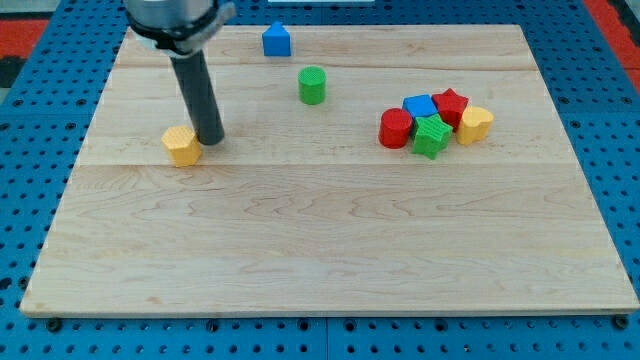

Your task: Slide the yellow hexagon towards the center left

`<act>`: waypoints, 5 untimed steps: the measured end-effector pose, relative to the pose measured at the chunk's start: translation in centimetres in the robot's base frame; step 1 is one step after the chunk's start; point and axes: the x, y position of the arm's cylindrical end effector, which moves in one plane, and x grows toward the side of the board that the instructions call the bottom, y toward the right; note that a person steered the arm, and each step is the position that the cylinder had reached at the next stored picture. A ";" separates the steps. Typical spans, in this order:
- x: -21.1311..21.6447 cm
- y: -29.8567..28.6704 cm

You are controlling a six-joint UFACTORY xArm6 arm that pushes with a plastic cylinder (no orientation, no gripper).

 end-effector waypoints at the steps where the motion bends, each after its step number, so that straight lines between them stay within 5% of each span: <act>1: 3.0 -1.1; 4: -1.1 -4.7; 5: 5.5 2.7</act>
